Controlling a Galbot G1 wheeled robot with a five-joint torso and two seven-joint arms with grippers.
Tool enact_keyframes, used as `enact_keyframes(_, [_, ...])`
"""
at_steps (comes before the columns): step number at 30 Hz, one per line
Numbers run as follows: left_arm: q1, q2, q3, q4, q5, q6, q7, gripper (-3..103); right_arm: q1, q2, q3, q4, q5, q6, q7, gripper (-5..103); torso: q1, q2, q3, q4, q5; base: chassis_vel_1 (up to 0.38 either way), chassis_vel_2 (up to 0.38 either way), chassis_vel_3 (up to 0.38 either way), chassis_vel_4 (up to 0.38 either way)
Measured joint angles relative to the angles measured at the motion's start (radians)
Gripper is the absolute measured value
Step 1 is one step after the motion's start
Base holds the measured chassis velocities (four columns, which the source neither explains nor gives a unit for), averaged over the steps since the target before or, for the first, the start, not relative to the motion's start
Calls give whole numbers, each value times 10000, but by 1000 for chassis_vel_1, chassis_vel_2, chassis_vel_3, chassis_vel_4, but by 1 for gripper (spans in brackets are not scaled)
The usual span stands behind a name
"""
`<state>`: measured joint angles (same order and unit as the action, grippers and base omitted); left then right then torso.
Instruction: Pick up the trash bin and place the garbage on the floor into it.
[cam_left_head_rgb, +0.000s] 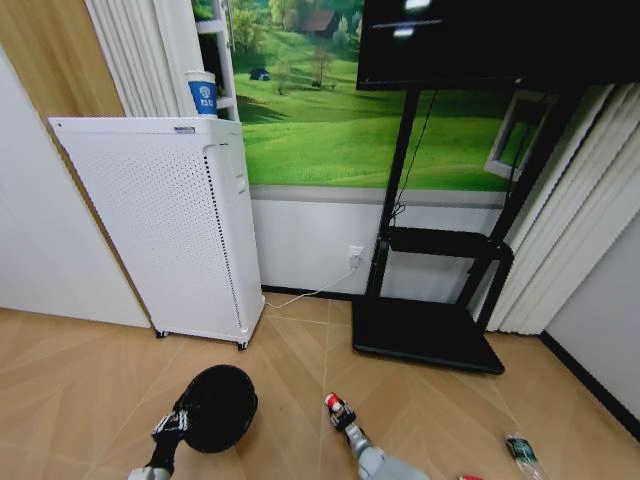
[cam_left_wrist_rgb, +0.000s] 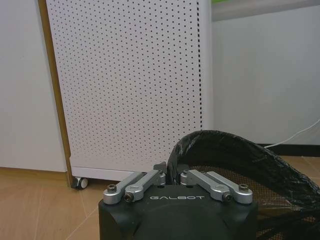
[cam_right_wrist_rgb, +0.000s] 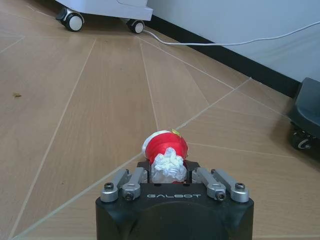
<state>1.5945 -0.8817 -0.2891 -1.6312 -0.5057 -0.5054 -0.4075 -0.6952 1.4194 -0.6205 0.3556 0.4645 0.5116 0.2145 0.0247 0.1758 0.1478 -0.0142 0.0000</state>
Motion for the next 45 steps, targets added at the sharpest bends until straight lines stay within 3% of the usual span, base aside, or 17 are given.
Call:
enact_keyframes(4, [9, -39, 0, 1, 14, 1, 0, 7, 5, -29, 17, 71, 20, 39, -1, 29, 0, 0, 0, 0, 0, 0, 0, 0, 0])
enact_keyframes(10, [-14, -38, 0, -7, 34, 59, -19, 7, -102, -212, 102, 506, 46, 152, 78, 29, 1, 0, 0, 0, 0, 0, 0, 0, 0])
enact_keyframes(16, [-266, 328, -49, -4, -290, 320, -268, 7, -283, -919, 219, 1923, 70, 473, 371, 29, 0, 0, 0, 1, 1, 0, 0, 0, 0])
enact_keyframes(18, [-474, 490, -81, -8, -440, 499, -467, 7, -467, -1560, 426, 3177, -372, 802, 492, 29, 0, -1, 0, 0, 4, 0, 0, 0, 0])
enact_keyframes(20, [-534, 547, -65, -22, -511, 580, -534, 7, -534, -1816, 467, 3596, -451, 832, 559, 29, 0, 0, 0, 2, 4, 0, 0, 0, 0])
enact_keyframes(21, [-662, 675, 23, -64, -687, 742, -616, 7, -685, -2419, 534, 4461, -542, 838, 677, 29, 0, 0, 0, 2, 0, 0, 0, 0, 0])
enact_keyframes(22, [-662, 675, 23, -64, -687, 742, -616, 7, -685, -2419, 534, 4461, -542, 838, 677, 29, 0, 0, 0, 2, 0, 0, 0, 0, 0])
enact_keyframes(25, [-1136, 980, 376, -110, -1124, 1090, -782, 7, -1000, -3395, 832, 5790, -926, 933, 804, 29, 0, 0, -1, -5, 0, 0, 0, 0, 0])
enact_keyframes(30, [-1824, 1075, 946, 11, -1388, 1319, -915, 7, -1620, -4109, 1383, 7118, -1633, 1218, 820, 29, 1, 0, -1, -2, 0, 0, 0, 0, 0])
enact_keyframes(34, [-2264, 971, 1395, 247, -1422, 1350, -925, 7, -2168, -4263, 1644, 8237, -2459, 1640, 807, 29, 0, 0, -1, -2, 1, 0, 0, 0, 0])
enact_keyframes(38, [-2487, 851, 1623, 401, -1392, 1350, -932, 7, -2183, -4125, 1439, 8672, -2460, 1665, 845, 29, 0, 0, -1, -1, -3, 0, 0, 0, 0])
enact_keyframes(45, [-3283, 724, 2306, 842, -1411, 1356, -983, 7, -1204, -3103, 243, 8624, -2319, 1903, 739, 29, 0, -1, 0, 3, -2, 0, 0, 0, 0])
